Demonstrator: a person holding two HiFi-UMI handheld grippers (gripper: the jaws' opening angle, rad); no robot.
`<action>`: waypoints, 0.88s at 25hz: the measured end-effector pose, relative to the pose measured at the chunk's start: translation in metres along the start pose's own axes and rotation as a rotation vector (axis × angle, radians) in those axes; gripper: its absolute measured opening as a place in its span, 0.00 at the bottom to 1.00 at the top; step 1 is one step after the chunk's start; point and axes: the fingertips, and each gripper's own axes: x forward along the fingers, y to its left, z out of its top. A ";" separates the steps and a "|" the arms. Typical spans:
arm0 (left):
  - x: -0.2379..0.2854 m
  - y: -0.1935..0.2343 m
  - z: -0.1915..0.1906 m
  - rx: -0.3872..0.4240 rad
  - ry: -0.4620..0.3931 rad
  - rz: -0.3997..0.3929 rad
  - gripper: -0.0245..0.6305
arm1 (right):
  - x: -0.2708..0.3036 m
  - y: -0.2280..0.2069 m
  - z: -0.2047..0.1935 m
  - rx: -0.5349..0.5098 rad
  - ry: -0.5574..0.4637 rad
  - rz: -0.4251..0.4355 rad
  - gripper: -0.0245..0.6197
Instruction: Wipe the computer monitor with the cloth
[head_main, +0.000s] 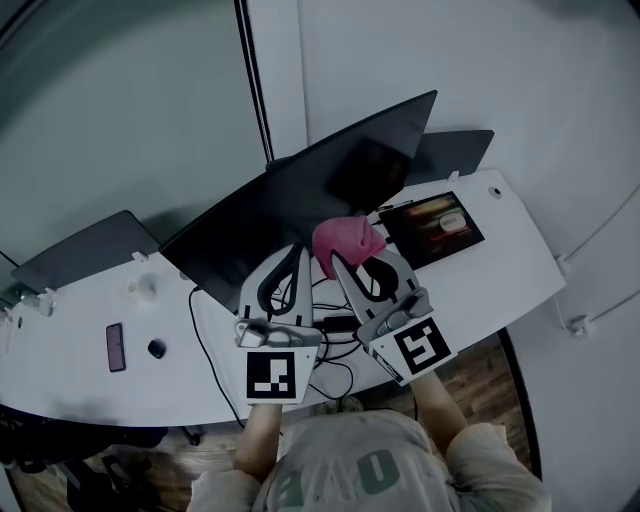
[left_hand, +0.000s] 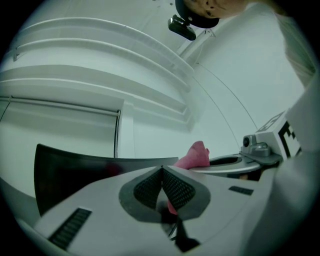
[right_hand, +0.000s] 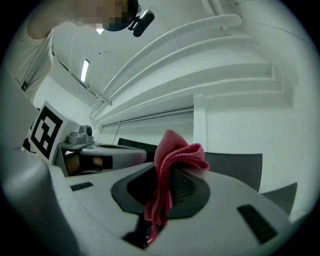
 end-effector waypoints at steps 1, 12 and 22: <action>0.001 0.002 0.001 0.001 0.001 0.003 0.06 | 0.002 -0.002 0.003 -0.014 -0.003 0.000 0.12; 0.011 0.019 0.016 0.003 -0.026 0.019 0.06 | 0.052 -0.061 0.059 -0.215 -0.062 -0.065 0.12; 0.010 0.026 0.024 0.027 -0.038 0.013 0.06 | 0.117 -0.140 0.060 -0.390 0.095 -0.149 0.12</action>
